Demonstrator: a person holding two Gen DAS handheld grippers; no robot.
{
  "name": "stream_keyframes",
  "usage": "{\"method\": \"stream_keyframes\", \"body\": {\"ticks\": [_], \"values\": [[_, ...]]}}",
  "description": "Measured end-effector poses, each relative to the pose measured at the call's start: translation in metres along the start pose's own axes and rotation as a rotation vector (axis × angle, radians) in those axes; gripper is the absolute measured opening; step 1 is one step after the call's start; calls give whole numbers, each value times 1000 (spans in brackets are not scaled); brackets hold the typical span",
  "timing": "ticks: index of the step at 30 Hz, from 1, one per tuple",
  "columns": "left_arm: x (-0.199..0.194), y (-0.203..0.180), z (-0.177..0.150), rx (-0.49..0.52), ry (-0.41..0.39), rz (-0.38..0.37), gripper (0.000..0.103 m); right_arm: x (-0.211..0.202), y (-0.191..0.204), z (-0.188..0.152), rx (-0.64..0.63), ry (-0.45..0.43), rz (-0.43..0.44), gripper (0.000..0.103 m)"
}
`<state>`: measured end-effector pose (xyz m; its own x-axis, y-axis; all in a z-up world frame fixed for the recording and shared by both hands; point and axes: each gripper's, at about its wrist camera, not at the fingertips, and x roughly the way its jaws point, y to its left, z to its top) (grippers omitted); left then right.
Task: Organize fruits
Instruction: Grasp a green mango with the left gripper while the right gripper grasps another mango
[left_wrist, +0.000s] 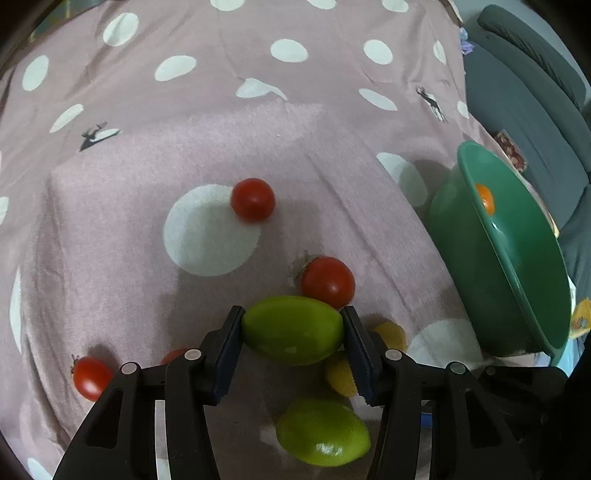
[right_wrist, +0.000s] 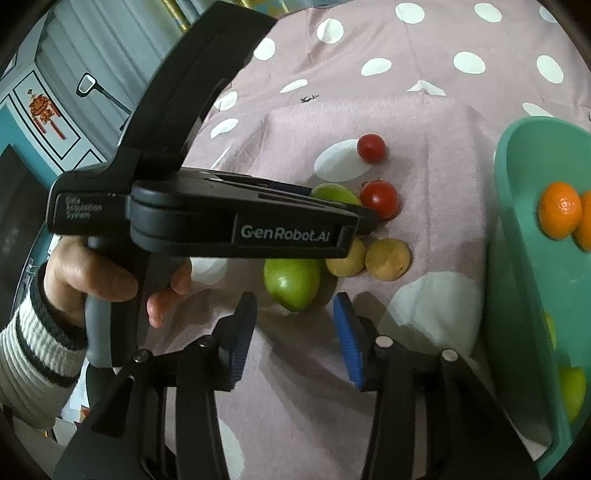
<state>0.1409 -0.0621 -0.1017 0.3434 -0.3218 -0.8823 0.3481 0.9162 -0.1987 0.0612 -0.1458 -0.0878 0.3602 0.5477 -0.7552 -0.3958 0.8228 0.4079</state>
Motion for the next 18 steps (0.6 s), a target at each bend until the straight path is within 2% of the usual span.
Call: {"method": "stream_keyframes", "body": {"ticks": [5, 8, 13, 18], "values": [[-23, 12, 3, -43, -71, -45, 53, 5, 3, 6, -7, 15, 5, 50], [-40, 22, 3, -59, -112, -40, 53, 12, 8, 11, -14, 24, 24, 50], [-55, 42, -9, -108, -132, -37, 53, 28, 22, 18, -57, 60, 24, 51], [-65, 57, -22, -159, -152, -40, 53, 41, 26, 22, -79, 86, -9, 47]]}}
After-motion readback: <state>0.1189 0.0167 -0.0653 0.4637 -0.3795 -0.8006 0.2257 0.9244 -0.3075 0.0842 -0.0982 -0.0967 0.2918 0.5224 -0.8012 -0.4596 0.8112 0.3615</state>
